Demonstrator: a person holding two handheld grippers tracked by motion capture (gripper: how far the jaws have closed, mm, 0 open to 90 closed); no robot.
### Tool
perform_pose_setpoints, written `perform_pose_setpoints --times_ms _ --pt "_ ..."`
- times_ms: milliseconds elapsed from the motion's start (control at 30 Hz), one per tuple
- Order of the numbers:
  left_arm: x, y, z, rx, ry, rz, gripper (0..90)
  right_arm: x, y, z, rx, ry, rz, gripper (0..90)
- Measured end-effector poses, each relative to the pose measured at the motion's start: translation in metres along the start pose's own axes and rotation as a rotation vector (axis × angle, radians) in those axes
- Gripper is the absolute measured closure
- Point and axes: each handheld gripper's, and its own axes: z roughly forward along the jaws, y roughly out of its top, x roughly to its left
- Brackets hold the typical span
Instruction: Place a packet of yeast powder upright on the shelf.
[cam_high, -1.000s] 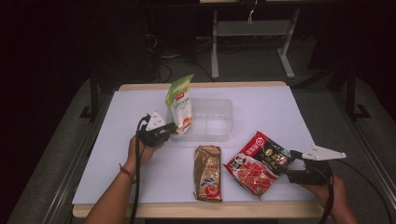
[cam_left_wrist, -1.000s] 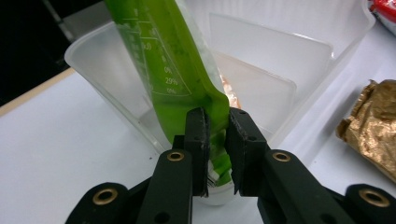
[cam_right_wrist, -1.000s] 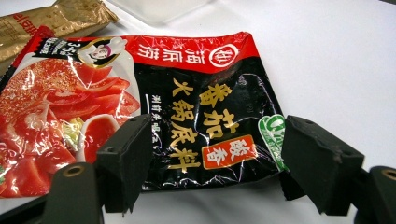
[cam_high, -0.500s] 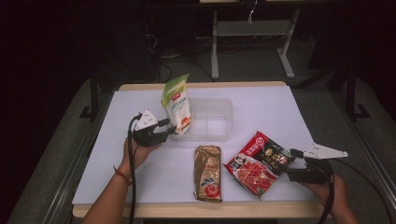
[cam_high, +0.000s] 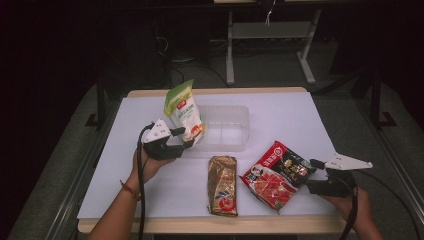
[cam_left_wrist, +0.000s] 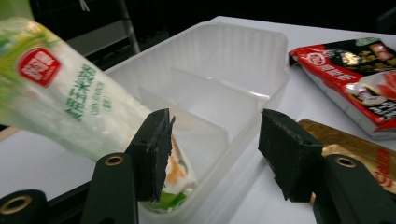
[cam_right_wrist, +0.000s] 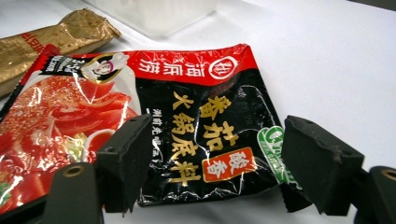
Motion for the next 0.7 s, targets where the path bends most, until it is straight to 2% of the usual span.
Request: perform_pose_setpoints --times_ms 233,300,367,500,600,700 --pt "-0.011 0.004 0.001 0.021 -0.043 0.015 41.9 0.000 0.001 0.000 0.001 0.000 0.001 24.4" --pt "-0.012 0.006 0.002 0.021 -0.074 -0.015 41.1 0.002 0.000 -0.001 -0.004 0.001 -0.002 24.4" --pt "-0.015 0.008 0.004 0.020 -0.080 -0.040 39.7 0.004 -0.001 -0.002 0.004 0.001 -0.008 24.4" --pt "-0.021 0.009 0.014 0.050 -0.122 -0.078 37.7 0.003 -0.002 -0.003 -0.001 0.001 0.006 24.4" --pt "-0.029 0.003 0.017 0.083 -0.160 -0.077 36.5 0.004 -0.002 -0.004 -0.001 0.000 -0.001 24.4" --pt "-0.033 -0.006 0.020 0.069 -0.221 -0.138 35.7 0.003 -0.004 -0.006 0.001 -0.008 -0.001 24.4"
